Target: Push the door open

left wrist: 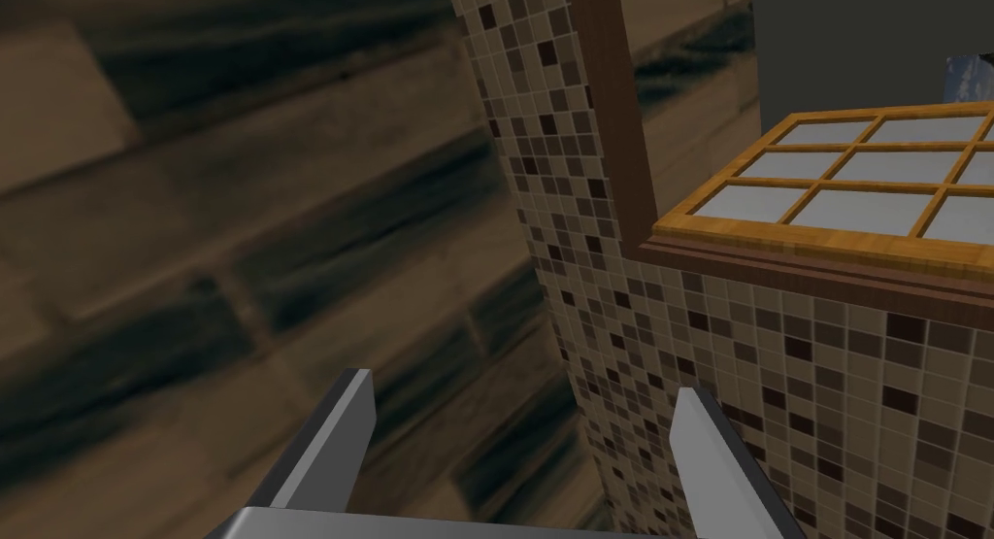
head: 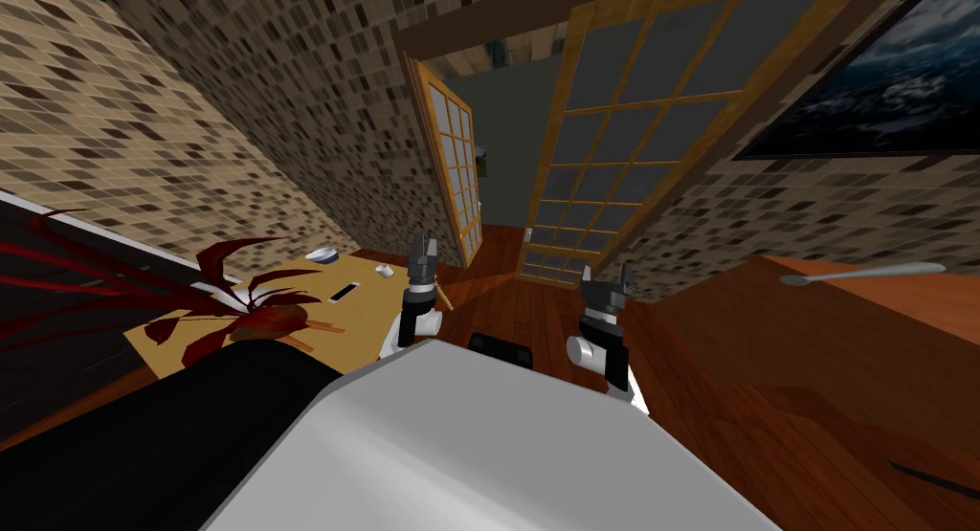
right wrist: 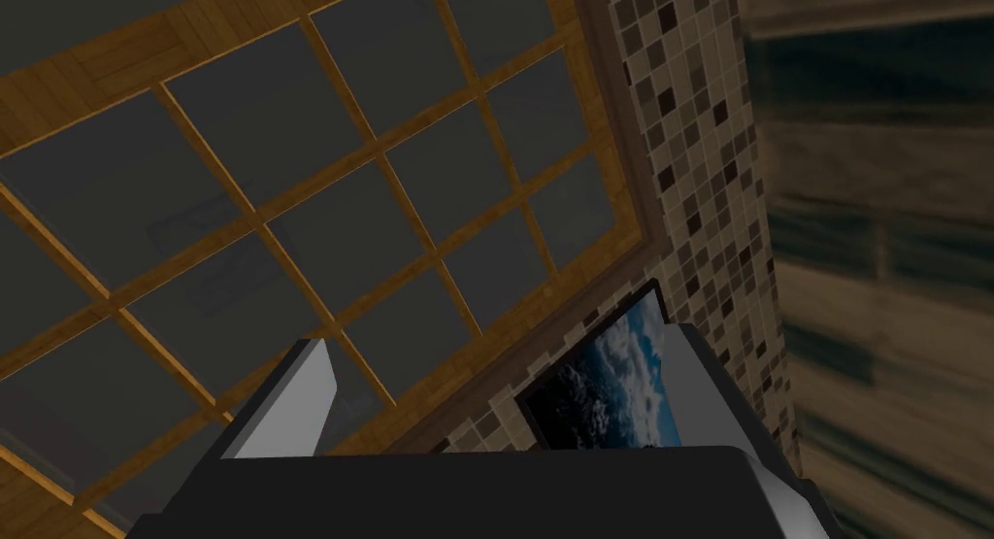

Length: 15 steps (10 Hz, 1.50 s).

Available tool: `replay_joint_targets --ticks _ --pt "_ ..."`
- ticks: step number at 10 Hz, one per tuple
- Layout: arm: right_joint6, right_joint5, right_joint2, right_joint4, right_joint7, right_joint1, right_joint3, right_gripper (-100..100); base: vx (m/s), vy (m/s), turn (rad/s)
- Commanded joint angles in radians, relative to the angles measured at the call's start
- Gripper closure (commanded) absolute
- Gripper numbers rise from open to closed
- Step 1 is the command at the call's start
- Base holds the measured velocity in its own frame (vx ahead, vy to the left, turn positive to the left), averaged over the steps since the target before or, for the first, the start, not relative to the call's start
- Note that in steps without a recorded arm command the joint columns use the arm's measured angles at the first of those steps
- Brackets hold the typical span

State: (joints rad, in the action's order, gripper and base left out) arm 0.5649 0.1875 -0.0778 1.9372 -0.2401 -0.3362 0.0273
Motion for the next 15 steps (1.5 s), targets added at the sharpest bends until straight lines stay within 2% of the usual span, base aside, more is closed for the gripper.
replay_joint_targets --ticks 1,15 --pt "0.013 0.009 -0.005 -0.044 -0.033 0.015 -0.003 -100 0.097 -0.005 0.061" --pt "0.11 0.089 -0.017 -0.424 -0.305 0.157 -0.021 -100 0.098 -0.009 0.064"
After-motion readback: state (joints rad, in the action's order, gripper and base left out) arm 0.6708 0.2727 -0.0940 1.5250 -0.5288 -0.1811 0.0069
